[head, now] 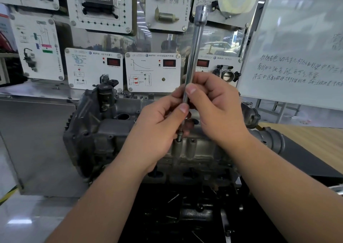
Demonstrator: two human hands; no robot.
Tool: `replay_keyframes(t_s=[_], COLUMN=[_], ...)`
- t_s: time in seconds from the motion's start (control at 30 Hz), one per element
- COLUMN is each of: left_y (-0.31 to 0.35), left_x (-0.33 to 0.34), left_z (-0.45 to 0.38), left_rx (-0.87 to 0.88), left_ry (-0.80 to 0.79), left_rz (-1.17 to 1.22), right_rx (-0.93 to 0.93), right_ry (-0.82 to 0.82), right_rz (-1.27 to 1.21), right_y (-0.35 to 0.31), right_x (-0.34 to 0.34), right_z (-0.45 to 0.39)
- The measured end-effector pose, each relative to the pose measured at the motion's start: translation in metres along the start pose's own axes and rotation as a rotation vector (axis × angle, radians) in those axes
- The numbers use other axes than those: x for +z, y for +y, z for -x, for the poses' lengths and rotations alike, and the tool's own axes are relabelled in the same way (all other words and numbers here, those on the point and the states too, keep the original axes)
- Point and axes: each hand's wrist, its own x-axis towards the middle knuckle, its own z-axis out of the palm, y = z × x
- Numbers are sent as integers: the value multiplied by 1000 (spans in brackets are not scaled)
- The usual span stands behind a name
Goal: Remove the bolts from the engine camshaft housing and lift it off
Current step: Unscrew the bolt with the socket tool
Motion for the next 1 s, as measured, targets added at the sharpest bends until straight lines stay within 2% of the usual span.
replay_keyframes(t_s=[0.13, 0.27, 0.43, 0.57, 0.77, 0.9, 1.0], left_y=[-2, -2, -1, 0, 0, -5, -6], left_x=[0, 0, 0, 1, 4, 8, 7], left_z=[0, 0, 1, 0, -2, -3, -3], left_rx=[-19, 0, 4, 16, 10, 62, 78], left_ry=[3, -1, -67, -66, 23, 125, 106], left_rz=[15, -21, -82, -57, 53, 6, 20], right_rx=[-41, -166, -211, -234, -257, -266, -249], right_ry=[50, 65, 68, 87, 118, 107, 109], right_rz=[71, 209, 363, 383, 372, 313, 313], right_y=[-2, 0, 14, 16, 14, 16, 18], right_x=[2, 5, 9, 8, 6, 4, 4], right_z=[-8, -19, -18, -17, -14, -13, -13])
